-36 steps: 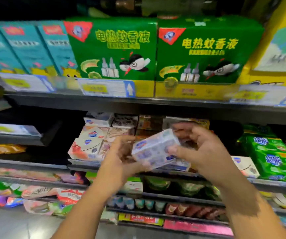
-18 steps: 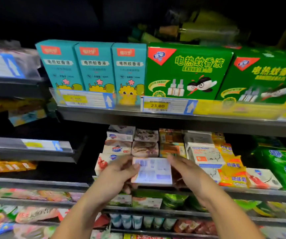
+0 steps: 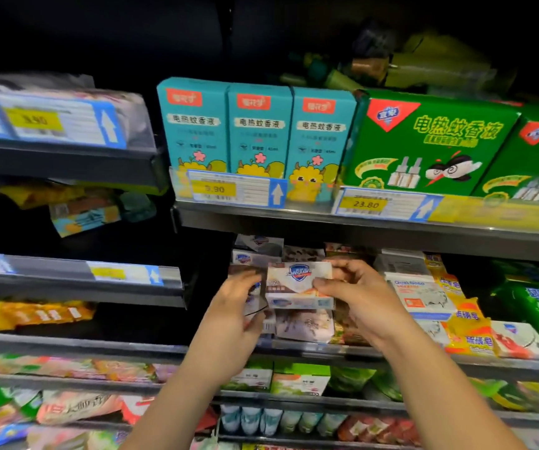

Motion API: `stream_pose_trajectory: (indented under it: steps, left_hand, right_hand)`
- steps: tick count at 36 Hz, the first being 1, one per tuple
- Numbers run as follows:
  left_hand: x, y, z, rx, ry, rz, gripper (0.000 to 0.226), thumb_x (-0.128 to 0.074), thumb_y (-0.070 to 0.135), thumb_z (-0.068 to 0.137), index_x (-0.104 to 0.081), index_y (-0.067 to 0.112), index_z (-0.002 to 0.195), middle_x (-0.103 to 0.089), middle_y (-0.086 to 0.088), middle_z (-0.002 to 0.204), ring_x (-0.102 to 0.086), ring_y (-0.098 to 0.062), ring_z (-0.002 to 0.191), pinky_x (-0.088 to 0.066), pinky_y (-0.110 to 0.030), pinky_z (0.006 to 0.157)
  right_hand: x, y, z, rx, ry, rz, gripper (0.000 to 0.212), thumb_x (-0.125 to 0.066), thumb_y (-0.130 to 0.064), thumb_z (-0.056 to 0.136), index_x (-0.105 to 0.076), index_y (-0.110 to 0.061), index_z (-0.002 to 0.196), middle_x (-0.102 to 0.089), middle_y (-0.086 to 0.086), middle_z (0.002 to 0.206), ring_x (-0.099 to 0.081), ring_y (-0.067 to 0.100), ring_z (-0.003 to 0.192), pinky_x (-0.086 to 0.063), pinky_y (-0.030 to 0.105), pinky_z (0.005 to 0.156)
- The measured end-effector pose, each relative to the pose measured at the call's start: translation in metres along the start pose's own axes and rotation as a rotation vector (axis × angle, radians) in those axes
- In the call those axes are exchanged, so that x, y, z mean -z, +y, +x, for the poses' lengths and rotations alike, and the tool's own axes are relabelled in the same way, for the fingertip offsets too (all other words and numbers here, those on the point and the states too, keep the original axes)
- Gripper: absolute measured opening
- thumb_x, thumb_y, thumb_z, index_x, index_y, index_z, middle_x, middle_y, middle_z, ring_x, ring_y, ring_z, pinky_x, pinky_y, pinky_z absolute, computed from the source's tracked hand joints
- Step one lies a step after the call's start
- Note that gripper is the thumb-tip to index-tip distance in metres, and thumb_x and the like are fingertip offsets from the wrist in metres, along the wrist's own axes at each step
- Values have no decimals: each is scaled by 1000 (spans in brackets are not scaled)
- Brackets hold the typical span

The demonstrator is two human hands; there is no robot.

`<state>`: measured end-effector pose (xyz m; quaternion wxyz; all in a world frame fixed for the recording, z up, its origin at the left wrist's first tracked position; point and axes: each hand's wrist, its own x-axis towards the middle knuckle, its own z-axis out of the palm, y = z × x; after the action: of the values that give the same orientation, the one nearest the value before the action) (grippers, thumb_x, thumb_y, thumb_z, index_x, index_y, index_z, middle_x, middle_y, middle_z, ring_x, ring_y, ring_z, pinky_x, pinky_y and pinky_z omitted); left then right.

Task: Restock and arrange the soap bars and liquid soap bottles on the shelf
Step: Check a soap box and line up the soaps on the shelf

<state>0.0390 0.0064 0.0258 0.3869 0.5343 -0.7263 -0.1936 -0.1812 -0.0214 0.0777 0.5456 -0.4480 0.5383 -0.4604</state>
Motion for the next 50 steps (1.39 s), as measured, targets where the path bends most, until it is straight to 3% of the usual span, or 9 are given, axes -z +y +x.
stream_pose_trajectory:
  steps: [4,10,15,25,31,37,44,46,50]
  left_hand:
    - [-9,-21,-10,71,-25,263,47,-46,40,93,-66,8,121,-64,-4,126,-64,-24,114,-56,-34,89]
    - [-15,-35,-13,166,1,228,34,-59,38,94,-75,9,102,-65,-2,117,-67,-25,100,-58,-35,81]
    - [-10,-27,-4,316,-17,90,25,-69,34,92,-64,11,103,-45,5,123,-58,-13,91,-49,-27,82]
    - [-10,-36,12,597,-85,135,85,-72,53,83,-27,25,149,-46,0,146,-60,-21,115,-47,-24,80]
    - [-11,-30,15,599,-57,158,77,-74,49,83,-35,25,144,-53,0,140,-61,-22,116,-42,-23,79]
    - [-9,-21,10,640,-38,116,72,-73,45,85,-36,24,143,-57,-5,134,-62,-28,112,-45,-27,75]
    - [-5,-15,2,544,27,72,78,-77,28,84,-33,22,149,-35,-4,144,-62,-26,108,-52,-33,86]
    - [-8,-15,-6,373,90,163,75,-82,23,80,-42,17,143,-40,-6,141,-58,-28,113,-52,-41,95]
    - [-22,-14,-13,120,199,461,55,-89,21,69,-64,5,116,-60,-16,115,-58,-40,98,-54,-49,79]
  right_hand:
    - [-12,3,14,55,29,-157,30,-80,-9,81,-70,-9,109,-78,5,94,-73,31,93,-54,54,89]
    - [-39,17,43,60,73,-293,42,-87,-33,74,-68,-26,110,-76,2,97,-73,20,85,-61,46,78]
    - [-46,17,43,118,-34,-476,55,-86,-32,75,-60,-32,123,-71,-13,101,-64,-2,83,-46,5,60]
    - [-51,44,56,177,25,-871,75,-69,-82,61,-61,-33,118,-71,-8,99,-68,12,85,-59,36,74]
    - [-58,55,51,330,93,-903,52,-70,-65,78,-59,-25,111,-63,-3,100,-59,19,93,-50,34,73]
    - [-55,52,48,342,80,-918,60,-69,-64,80,-60,-22,123,-66,2,112,-59,21,104,-49,32,80]
    - [-43,33,40,425,71,-1140,49,-57,-61,90,-65,-27,124,-69,-3,120,-57,25,113,-43,35,96]
    - [-29,23,31,434,100,-1173,48,-55,-59,91,-63,-29,128,-68,-4,123,-56,25,116,-41,34,99]
    - [23,6,11,445,194,-1258,36,-60,-46,91,-67,-30,122,-71,2,116,-57,29,110,-41,33,96]
